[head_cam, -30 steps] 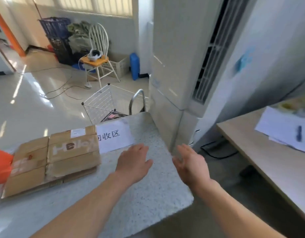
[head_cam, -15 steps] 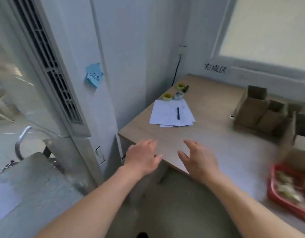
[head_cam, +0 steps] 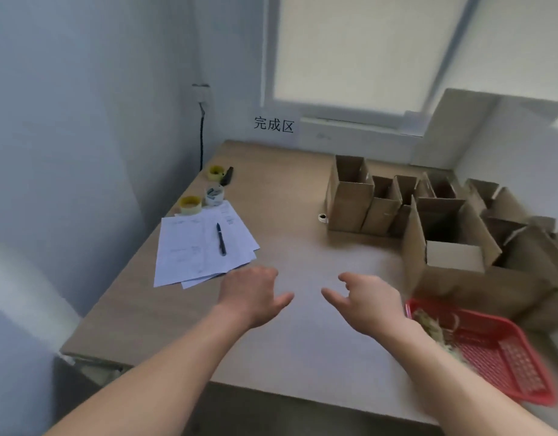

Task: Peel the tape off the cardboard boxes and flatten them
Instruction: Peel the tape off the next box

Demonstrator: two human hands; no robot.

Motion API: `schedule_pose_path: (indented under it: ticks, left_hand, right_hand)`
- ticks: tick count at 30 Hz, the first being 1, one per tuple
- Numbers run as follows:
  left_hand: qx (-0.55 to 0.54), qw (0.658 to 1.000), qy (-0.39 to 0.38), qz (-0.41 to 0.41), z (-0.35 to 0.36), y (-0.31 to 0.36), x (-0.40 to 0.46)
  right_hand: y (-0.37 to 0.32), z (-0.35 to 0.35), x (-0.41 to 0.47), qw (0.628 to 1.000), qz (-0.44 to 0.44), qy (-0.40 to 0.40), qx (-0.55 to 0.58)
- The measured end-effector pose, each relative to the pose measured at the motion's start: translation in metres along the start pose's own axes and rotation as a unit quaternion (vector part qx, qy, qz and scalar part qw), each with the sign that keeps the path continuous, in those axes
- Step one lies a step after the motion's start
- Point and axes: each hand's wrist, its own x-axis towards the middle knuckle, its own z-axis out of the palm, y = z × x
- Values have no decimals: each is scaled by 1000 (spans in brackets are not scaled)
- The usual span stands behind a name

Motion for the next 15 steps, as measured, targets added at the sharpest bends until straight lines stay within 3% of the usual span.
schedule_pose_path:
  ticks: [11,15]
  left_hand:
    - [-6,995,-41,92,25,96,137]
    - [0,995,-56,83,40,123,171]
  right_hand:
    - [130,-22,82,987,143,67,19]
    - [170,-14,123,985,169,20,15]
